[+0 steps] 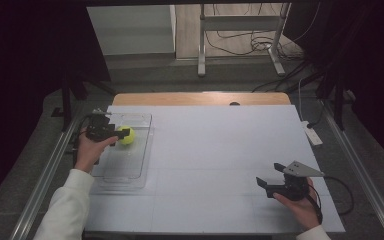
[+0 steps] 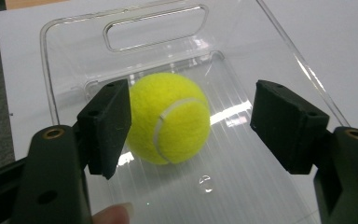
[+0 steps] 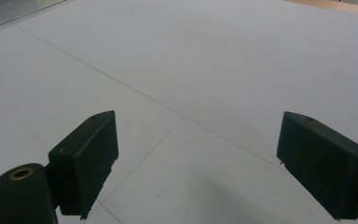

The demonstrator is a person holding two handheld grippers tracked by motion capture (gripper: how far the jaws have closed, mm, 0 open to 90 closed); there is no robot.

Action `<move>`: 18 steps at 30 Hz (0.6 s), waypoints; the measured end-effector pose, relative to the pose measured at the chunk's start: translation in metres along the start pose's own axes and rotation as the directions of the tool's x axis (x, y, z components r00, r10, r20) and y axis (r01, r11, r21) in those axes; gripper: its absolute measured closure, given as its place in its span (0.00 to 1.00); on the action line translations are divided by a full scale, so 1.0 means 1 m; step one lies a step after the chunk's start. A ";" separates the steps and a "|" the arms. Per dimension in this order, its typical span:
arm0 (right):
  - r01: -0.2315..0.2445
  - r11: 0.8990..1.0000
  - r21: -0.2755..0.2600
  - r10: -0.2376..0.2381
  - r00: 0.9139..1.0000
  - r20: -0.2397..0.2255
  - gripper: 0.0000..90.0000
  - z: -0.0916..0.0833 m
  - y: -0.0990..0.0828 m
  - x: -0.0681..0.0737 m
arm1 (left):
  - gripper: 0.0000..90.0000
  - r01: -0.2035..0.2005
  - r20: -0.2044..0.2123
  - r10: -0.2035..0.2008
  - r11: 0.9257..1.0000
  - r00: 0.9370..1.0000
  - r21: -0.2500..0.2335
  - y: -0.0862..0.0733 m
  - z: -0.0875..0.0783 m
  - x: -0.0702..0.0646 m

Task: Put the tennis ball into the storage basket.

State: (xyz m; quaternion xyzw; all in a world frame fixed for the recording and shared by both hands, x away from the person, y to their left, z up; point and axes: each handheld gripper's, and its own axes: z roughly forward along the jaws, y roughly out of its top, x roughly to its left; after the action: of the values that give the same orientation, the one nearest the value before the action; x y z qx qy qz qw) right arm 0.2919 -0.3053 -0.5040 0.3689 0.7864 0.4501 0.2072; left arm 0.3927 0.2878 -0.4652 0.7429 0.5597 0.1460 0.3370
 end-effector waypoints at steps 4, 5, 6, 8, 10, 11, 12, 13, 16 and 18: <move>0.002 1.000 0.003 -0.002 1.000 -0.001 0.14 0.000 0.000 0.000 | 0.31 0.000 0.012 0.000 1.000 1.000 -0.014 -0.001 -0.003 -0.001; 0.001 1.000 0.003 -0.001 1.000 -0.002 0.14 0.001 0.000 0.000 | 0.31 0.000 0.017 0.000 1.000 1.000 -0.017 -0.001 -0.003 -0.001; 0.000 1.000 0.004 0.000 1.000 -0.003 0.14 0.001 0.000 0.000 | 0.30 0.000 0.023 0.000 1.000 1.000 -0.023 -0.002 -0.004 -0.002; -0.002 1.000 0.002 0.002 1.000 -0.007 0.14 0.001 0.000 -0.001 | 0.30 -0.001 0.028 0.001 1.000 1.000 -0.027 -0.002 -0.004 -0.003; -0.005 1.000 0.000 0.005 1.000 -0.009 0.14 0.000 0.000 -0.001 | 0.29 -0.003 0.036 0.004 1.000 0.999 -0.029 -0.002 -0.005 -0.004; -0.005 1.000 -0.002 0.005 1.000 -0.008 0.14 0.000 0.000 -0.001 | 0.29 -0.002 0.043 0.003 0.999 0.999 -0.032 -0.003 -0.006 -0.006; -0.004 1.000 -0.002 0.004 1.000 -0.008 0.14 0.000 0.000 -0.001 | 0.28 -0.002 0.043 0.003 0.999 0.999 -0.032 -0.003 -0.006 -0.006; -0.004 1.000 0.000 0.004 1.000 -0.007 0.14 0.000 0.000 -0.001 | 0.28 -0.007 0.053 0.009 0.999 0.999 -0.040 -0.004 -0.008 -0.009; -0.001 1.000 0.000 0.001 1.000 -0.004 0.14 0.000 0.000 0.000 | 0.27 -0.015 0.060 0.018 0.999 0.998 -0.051 -0.006 -0.010 -0.014; 0.001 1.000 0.003 -0.001 1.000 -0.002 0.14 -0.001 0.000 0.000 | 0.27 -0.027 0.074 0.032 0.998 0.997 -0.065 -0.008 -0.013 -0.019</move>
State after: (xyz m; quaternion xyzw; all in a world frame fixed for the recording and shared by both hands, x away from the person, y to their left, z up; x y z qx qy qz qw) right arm 0.2914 -0.3053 -0.5037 0.3683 0.7874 0.4492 0.2063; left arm 0.3725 0.2757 -0.4578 0.7448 0.5308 0.1409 0.3791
